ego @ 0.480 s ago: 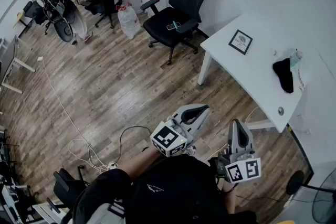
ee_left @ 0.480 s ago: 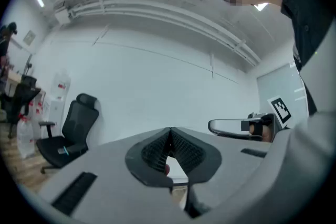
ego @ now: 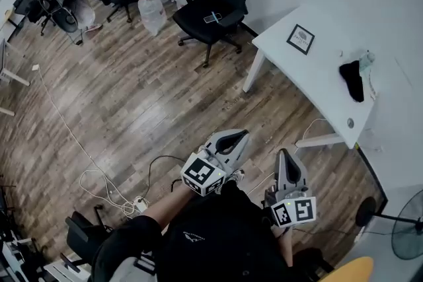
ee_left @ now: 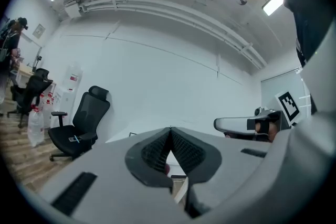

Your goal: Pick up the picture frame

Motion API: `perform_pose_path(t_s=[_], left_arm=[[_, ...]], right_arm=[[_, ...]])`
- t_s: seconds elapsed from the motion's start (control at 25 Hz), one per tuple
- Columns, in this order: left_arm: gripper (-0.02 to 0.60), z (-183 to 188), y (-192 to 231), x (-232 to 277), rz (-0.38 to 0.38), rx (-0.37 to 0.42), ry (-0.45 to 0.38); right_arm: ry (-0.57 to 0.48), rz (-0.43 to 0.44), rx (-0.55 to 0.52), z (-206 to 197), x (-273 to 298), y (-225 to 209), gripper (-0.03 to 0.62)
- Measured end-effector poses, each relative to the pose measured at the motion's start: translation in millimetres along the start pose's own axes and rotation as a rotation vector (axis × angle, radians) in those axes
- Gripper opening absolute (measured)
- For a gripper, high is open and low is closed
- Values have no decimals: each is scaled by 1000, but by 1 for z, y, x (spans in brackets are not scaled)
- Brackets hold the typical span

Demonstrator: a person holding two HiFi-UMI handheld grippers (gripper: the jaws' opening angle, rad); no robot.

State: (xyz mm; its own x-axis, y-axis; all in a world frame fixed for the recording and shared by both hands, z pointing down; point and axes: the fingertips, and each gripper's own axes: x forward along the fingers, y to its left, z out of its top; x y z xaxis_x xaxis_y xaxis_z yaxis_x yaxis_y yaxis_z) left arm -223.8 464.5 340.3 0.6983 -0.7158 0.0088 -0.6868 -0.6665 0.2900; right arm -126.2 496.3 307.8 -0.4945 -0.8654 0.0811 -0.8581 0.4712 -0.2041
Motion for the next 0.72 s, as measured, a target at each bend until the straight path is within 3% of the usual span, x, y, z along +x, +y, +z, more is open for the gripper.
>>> perform_pose_path(t_s=[0.32, 0.72], left_arm=[[6, -2, -19, -8, -89, 7, -19], [6, -4, -13, -36, -101, 62, 12]], right_arm=[[27, -106, -36, -14, -21, 7, -2], [-56, -121, 78, -19, -26, 23, -2]])
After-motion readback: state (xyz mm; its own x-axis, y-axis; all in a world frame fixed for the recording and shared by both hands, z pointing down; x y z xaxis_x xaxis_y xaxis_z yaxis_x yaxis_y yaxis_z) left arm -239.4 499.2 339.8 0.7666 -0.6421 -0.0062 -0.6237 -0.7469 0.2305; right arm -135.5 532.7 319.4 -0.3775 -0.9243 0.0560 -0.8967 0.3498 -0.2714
